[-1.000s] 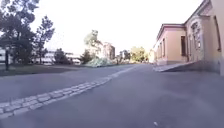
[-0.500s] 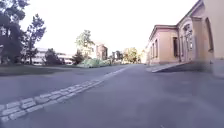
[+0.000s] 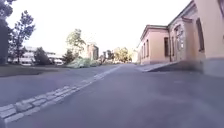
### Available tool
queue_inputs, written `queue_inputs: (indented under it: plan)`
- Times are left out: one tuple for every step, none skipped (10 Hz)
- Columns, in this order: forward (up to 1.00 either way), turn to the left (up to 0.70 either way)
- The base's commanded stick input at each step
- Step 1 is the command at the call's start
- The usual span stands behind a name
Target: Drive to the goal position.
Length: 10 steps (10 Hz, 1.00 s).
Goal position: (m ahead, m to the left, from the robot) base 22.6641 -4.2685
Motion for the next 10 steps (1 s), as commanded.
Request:
queue_inputs:
  plan:
    - [0.5,0.0]
    - [0.5,0.0]
    - [0.5,0.0]
    - [0.5,0.0]
    - [0.5,0.0]
    - [0.5,0.0]
    - [0.5,0.0]
    - [0.5,0.0]
    - [0.5,0.0]
    - [0.5,0.0]
